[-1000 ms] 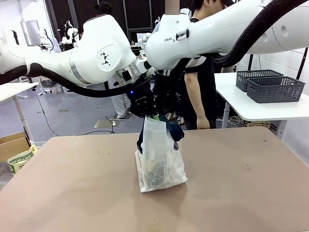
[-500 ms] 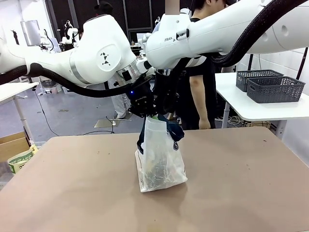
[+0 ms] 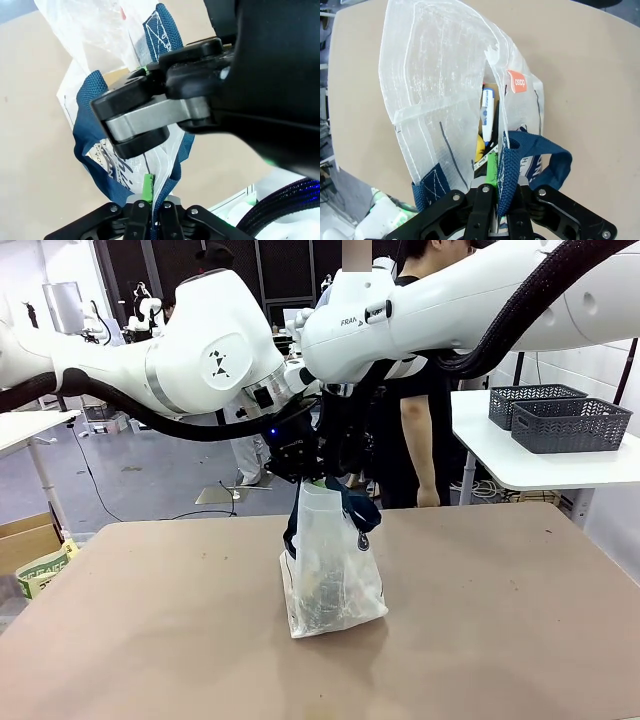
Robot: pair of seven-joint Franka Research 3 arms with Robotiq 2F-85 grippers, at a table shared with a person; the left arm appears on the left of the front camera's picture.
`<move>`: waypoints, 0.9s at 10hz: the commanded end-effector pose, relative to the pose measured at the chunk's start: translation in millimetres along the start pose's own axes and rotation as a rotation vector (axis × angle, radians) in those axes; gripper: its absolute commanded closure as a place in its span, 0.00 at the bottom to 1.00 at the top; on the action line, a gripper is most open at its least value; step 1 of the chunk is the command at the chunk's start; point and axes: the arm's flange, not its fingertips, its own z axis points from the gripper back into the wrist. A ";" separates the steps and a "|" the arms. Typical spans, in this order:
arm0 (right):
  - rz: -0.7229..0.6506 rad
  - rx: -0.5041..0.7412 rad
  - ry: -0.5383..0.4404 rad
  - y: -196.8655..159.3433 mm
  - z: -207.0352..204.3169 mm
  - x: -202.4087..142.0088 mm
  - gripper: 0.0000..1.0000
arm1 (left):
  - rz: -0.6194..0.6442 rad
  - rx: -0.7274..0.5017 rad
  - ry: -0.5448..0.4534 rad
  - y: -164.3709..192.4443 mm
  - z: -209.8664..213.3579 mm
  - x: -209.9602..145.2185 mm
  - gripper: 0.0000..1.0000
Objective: Transfer purchased items from the store into the shopping bag.
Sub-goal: Move the Reusable shopping bag to the right side of the table.
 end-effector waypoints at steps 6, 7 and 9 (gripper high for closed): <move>0.027 0.063 -0.005 -5.5 3.6 -3.7 0.89 | 0.014 -0.016 0.004 1.3 0.2 0.6 1.00; 0.014 0.081 -0.015 -11.1 5.7 -6.8 0.70 | 0.014 -0.016 0.004 1.3 0.2 0.6 1.00; 0.000 0.140 -0.027 -24.0 15.4 -18.5 0.31 | 0.014 -0.016 0.004 1.3 0.2 0.6 1.00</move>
